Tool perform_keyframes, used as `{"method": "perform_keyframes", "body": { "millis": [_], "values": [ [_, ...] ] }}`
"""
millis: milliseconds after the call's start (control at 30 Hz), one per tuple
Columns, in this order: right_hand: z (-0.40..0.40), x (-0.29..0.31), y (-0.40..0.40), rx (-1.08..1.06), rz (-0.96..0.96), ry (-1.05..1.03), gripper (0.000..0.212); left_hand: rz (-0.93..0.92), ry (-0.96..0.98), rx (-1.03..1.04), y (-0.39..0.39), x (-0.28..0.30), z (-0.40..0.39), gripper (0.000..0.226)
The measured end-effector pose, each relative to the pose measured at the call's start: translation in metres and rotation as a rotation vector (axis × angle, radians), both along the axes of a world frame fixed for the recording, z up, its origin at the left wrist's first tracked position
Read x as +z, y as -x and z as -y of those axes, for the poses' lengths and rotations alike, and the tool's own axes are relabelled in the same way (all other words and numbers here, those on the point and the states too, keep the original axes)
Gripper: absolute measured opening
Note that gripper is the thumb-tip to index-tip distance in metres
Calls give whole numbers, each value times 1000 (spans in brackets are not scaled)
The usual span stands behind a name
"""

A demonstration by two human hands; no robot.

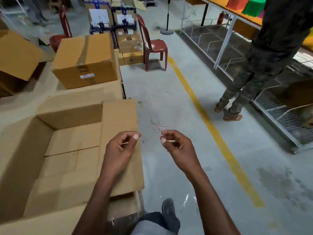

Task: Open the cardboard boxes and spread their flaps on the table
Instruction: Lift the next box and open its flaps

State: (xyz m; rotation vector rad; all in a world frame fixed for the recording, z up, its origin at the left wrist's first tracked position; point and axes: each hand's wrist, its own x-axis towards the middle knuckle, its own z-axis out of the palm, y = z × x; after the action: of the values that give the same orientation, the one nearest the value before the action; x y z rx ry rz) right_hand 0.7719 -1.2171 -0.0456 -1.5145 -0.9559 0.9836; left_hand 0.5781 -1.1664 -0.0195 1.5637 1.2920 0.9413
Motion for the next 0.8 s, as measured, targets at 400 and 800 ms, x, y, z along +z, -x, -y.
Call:
{"method": "perform_keyframes", "body": {
  "millis": [400, 800],
  "values": [
    [-200, 3, -49, 258, -90, 107, 14, 48, 58, 322, -54, 7, -105, 13],
    [-417, -13, -109, 710, -15, 131, 14, 34, -8, 744, -155, -3, -271, 14]
  ]
}}
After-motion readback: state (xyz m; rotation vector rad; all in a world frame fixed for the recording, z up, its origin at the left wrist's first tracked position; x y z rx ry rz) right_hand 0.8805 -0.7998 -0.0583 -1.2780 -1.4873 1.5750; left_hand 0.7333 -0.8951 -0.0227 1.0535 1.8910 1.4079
